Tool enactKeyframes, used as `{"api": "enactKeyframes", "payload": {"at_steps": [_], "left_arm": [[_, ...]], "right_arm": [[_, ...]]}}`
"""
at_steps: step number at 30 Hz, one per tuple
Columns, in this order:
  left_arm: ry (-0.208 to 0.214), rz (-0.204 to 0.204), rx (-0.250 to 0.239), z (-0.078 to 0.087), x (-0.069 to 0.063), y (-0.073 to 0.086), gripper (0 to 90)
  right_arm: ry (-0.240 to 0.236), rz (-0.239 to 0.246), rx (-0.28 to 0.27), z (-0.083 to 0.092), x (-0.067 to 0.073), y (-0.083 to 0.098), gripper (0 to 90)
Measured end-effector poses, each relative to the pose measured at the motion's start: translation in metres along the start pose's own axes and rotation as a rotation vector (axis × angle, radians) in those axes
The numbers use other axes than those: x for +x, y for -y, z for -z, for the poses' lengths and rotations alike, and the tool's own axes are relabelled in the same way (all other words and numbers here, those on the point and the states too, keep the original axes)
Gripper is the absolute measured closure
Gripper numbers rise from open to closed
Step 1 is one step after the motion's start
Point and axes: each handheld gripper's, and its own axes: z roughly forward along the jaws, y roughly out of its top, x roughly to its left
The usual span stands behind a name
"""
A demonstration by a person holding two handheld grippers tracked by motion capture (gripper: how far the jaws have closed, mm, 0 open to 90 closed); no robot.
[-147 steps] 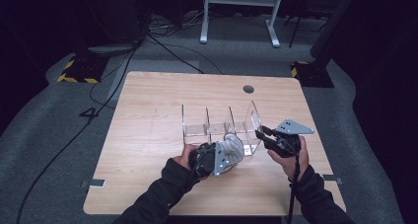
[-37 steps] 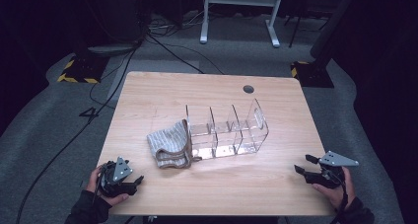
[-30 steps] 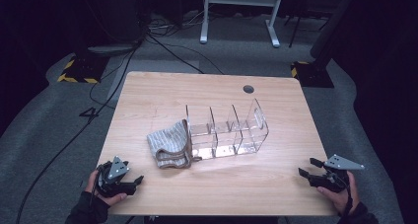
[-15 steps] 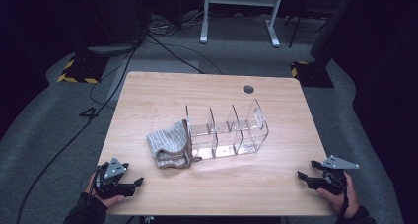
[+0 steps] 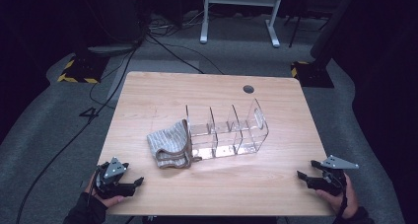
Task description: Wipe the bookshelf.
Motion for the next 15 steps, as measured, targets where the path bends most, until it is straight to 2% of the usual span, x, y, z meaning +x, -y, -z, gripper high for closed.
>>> {"api": "enactKeyframes", "payload": {"at_steps": [15], "left_arm": [[0.0, 0.0, 0.006, 0.0002, 0.0002, -0.0003, 21.8]], "right_arm": [[-0.001, -0.001, -0.001, -0.0003, 0.0002, -0.0002, 21.8]]}}
